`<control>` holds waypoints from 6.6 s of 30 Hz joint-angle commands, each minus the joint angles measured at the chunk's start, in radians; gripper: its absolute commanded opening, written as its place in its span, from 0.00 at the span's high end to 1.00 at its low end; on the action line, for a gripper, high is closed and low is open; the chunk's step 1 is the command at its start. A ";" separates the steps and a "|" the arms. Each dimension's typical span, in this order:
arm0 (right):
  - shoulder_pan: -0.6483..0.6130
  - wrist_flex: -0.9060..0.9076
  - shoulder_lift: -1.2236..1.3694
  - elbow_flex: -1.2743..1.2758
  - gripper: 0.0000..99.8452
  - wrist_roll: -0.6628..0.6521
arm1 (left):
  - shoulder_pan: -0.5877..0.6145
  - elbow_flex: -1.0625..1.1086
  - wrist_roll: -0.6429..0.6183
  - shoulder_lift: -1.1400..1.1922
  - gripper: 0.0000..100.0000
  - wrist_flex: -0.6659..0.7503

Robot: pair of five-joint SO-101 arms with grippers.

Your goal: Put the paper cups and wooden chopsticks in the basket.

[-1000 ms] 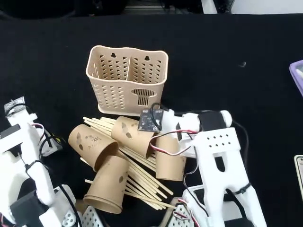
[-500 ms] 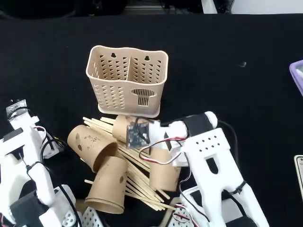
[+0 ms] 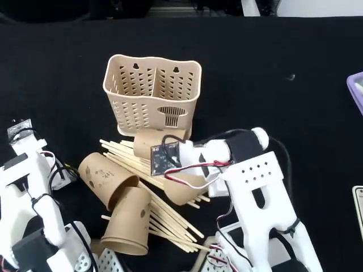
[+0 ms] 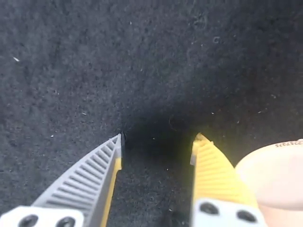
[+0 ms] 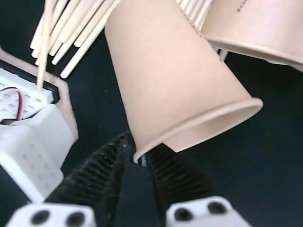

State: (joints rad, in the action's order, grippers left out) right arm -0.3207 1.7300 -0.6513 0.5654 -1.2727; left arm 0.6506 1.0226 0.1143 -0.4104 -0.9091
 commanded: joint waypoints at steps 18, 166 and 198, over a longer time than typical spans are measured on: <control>0.822 -0.149 0.022 -0.033 0.99 -0.041 | -0.001 -0.007 -0.009 -0.026 0.77 0.011; -0.114 -0.068 0.562 -1.282 0.77 0.798 | -0.208 0.085 -0.100 -0.029 0.77 0.068; -0.097 0.029 0.694 -1.273 0.99 0.557 | -0.206 0.085 -0.100 -0.029 0.77 0.068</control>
State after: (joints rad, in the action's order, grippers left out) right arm -0.4281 1.7331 0.0483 -0.7250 -0.6866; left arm 0.4757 1.0963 0.0269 -0.4365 -0.8539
